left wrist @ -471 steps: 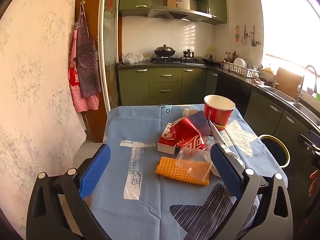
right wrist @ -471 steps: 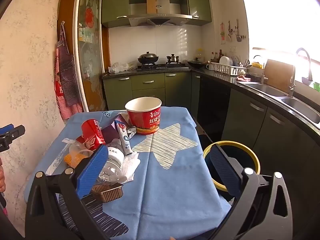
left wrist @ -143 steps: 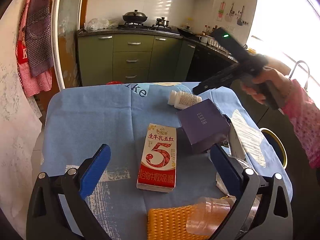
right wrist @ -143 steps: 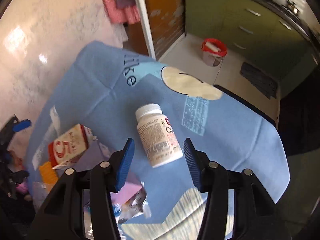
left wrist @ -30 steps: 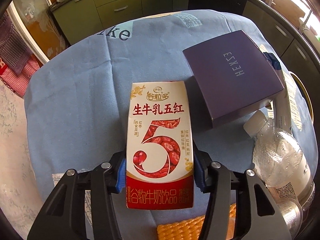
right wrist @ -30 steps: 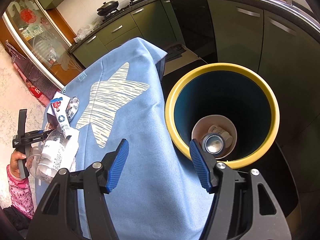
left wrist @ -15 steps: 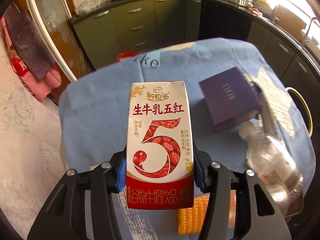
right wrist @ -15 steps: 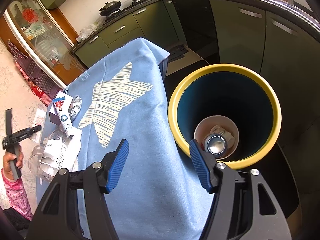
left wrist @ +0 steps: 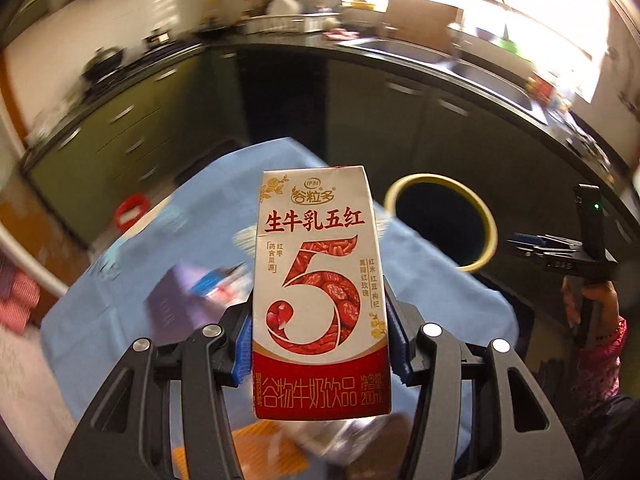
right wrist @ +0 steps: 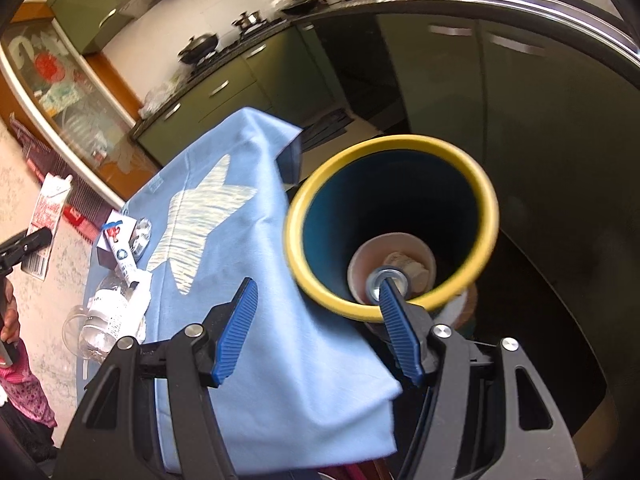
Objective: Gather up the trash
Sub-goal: 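Carry the milk carton over the bin and open the left tool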
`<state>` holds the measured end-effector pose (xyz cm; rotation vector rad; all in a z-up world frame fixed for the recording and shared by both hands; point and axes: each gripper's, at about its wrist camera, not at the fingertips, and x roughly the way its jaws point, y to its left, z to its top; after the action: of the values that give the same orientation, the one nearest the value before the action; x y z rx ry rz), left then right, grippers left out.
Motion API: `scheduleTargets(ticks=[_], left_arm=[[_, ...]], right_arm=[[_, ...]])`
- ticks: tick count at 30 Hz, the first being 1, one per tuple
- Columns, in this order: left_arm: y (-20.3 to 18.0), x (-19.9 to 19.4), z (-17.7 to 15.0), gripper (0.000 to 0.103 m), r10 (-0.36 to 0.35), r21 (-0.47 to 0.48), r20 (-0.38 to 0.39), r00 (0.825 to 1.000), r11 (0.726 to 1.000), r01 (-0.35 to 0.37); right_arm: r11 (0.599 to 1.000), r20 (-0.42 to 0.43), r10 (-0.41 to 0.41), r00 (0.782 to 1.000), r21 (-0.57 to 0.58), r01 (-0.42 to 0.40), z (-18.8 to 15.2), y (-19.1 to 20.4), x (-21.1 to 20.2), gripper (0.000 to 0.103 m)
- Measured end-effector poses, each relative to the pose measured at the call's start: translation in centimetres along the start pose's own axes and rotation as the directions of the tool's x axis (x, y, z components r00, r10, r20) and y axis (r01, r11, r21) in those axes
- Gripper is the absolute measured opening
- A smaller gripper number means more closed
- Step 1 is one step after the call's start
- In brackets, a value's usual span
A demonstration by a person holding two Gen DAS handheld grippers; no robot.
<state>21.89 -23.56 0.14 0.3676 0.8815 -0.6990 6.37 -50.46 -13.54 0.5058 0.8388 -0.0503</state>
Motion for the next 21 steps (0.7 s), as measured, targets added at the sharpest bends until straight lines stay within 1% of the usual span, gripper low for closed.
scheduleTargets(ticks=[3, 6, 9, 11, 14, 17, 18, 19, 20, 21], left_arm=[[-5.5, 2.3, 3.1, 0.053, -0.058, 0.101, -0.026, 0.998, 0.993, 0.060], [-10.0, 4.8, 5.3, 0.053, -0.107, 0.158, -0.064, 0.992, 0.981, 0.116], [-14.1, 8.1, 7.5, 0.053, -0.152, 0.188, -0.124, 0.981, 0.967, 0.173], [-15.9, 10.6, 8.6, 0.053, -0.167, 0.198, -0.158, 0.973, 0.960, 0.197], [-18.3, 14.0, 9.7, 0.053, -0.173, 0.200, -0.200, 0.964, 0.956, 0.213], [-19.2, 16.7, 10.3, 0.053, -0.177, 0.187, -0.215, 0.960, 0.958, 0.219], [-19.1, 17.3, 10.3, 0.056, -0.181, 0.179, -0.213, 0.960, 0.959, 0.220], [-19.3, 17.8, 10.6, 0.067, -0.178, 0.172, -0.211, 0.961, 0.961, 0.215], [-19.2, 18.0, 10.9, 0.074, -0.167, 0.171, -0.195, 0.966, 0.965, 0.201], [-19.2, 17.7, 11.0, 0.075, -0.160, 0.170, -0.177, 0.971, 0.967, 0.191]], right_arm=[[0.999, 0.024, -0.017, 1.000, 0.032, 0.016, -0.6, -1.9, -1.6, 0.060], [0.997, 0.035, -0.033, 0.999, 0.065, 0.030, -1.3, -3.8, -2.6, 0.060], [0.994, 0.041, -0.040, 0.998, 0.100, 0.036, -2.1, -5.7, -3.5, 0.060], [0.992, 0.047, -0.045, 0.998, 0.122, 0.039, -2.5, -6.7, -3.9, 0.060], [0.987, 0.053, -0.049, 0.997, 0.154, 0.040, -3.0, -8.1, -4.3, 0.060], [0.984, 0.057, -0.050, 0.997, 0.175, 0.039, -3.4, -9.1, -4.7, 0.060], [0.983, 0.058, -0.050, 0.997, 0.179, 0.039, -3.5, -9.3, -4.8, 0.060], [0.982, 0.058, -0.049, 0.997, 0.183, 0.038, -3.6, -9.4, -4.8, 0.060], [0.982, 0.058, -0.048, 0.997, 0.185, 0.036, -3.7, -9.5, -4.8, 0.060], [0.982, 0.058, -0.046, 0.997, 0.185, 0.034, -3.7, -9.5, -4.8, 0.060]])
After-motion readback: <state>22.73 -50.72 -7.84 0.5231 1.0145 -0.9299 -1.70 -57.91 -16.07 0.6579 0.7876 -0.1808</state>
